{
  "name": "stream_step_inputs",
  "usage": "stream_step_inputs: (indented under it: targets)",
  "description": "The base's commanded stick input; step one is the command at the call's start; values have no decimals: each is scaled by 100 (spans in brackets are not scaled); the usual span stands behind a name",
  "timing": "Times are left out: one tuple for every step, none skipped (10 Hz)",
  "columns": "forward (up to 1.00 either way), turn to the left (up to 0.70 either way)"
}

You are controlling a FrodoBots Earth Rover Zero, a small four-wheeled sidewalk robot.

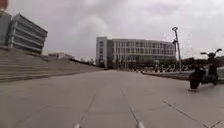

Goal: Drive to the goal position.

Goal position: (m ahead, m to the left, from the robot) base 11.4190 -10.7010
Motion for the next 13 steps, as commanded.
stream_step_inputs:
  targets:
    - [50,0]
    - [50,0]
    - [50,0]
    - [50,0]
    - [50,0]
    - [50,0]
    - [50,0]
    - [50,0]
    - [50,0]
    - [50,0]
    - [50,0]
    - [50,0]
    - [50,0]
